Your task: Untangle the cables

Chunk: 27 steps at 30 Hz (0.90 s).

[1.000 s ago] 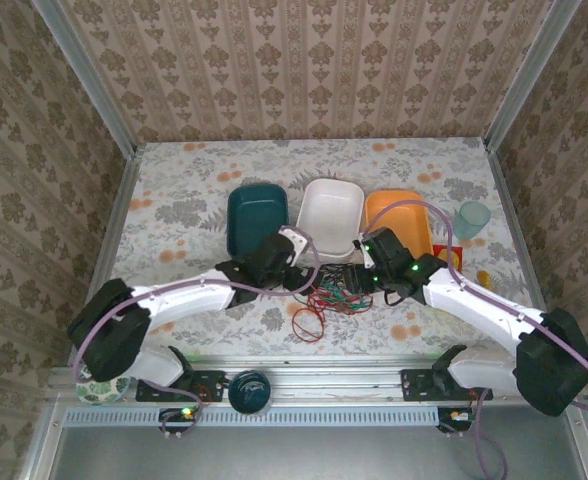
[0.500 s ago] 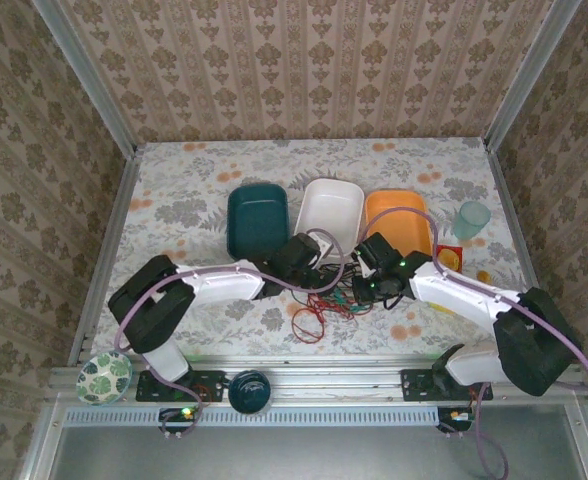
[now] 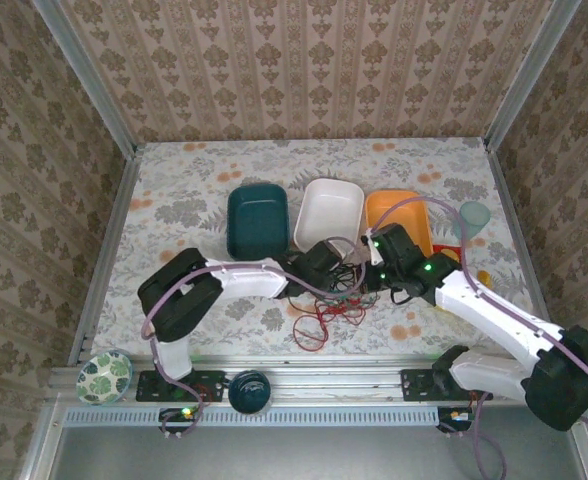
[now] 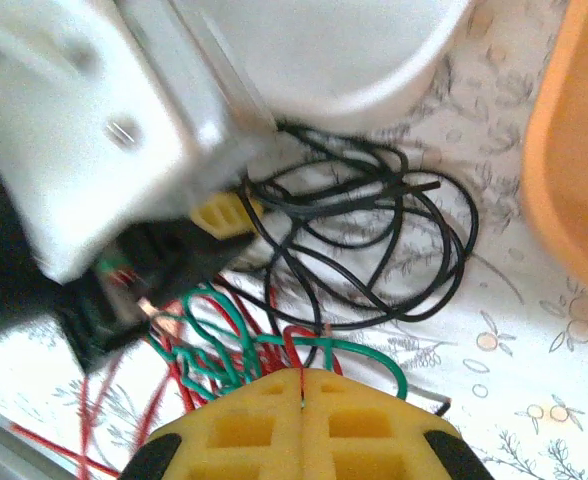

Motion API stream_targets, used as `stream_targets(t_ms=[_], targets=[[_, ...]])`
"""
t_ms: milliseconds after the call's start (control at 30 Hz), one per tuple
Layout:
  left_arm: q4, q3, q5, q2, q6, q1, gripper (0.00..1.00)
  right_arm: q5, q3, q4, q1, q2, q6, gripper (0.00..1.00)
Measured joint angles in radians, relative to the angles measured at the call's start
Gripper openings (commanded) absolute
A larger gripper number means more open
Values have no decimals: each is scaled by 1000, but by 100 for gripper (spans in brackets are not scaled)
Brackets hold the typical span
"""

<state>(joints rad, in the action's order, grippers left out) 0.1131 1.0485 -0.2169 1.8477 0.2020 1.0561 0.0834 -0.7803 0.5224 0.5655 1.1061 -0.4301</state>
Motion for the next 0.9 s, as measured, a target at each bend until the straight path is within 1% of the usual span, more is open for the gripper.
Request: stream_targets(t_ms=[67,100,233,333,433,533,567,633,667,700,767,900], targets=[[24,18,-42,21,-15,18,1,-3,-6,-3,-15,-31,-19,0],[36,28,-62,25,-17,26,0,-8,-6,-3,-24,-47,-28,0],[50,31,-106,27,-16,35,0,-43,-11,-3,-85,-116,-77,0],[34,8,-126,24,-10,35,0,-48,-14,-19,-174,-174,-129,0],[14,-25,-133,3,8,34,0,-10,-14,-60,-267,-209,-183,0],[-8,-80,-132,-37,19,27,0,55,-14,-100,-307,-196,-211,0],[-19,-108,-129,-61,19,24,9,86,-14,-115,-308,-184,-215,0],[-35,-163,-121,-111,20,21,41,146,-14,-137,-308,-159,-224,0],[-44,-197,-115,-151,18,16,56,175,-12,-151,-308,-147,-225,0],[-51,-225,-106,-188,18,15,67,206,-8,-166,-307,-135,-229,0],[-65,-267,-80,-267,14,3,75,259,3,-188,-307,-114,-229,0],[-105,-298,-28,-417,-23,-24,82,353,17,-229,-307,-55,-231,0]])
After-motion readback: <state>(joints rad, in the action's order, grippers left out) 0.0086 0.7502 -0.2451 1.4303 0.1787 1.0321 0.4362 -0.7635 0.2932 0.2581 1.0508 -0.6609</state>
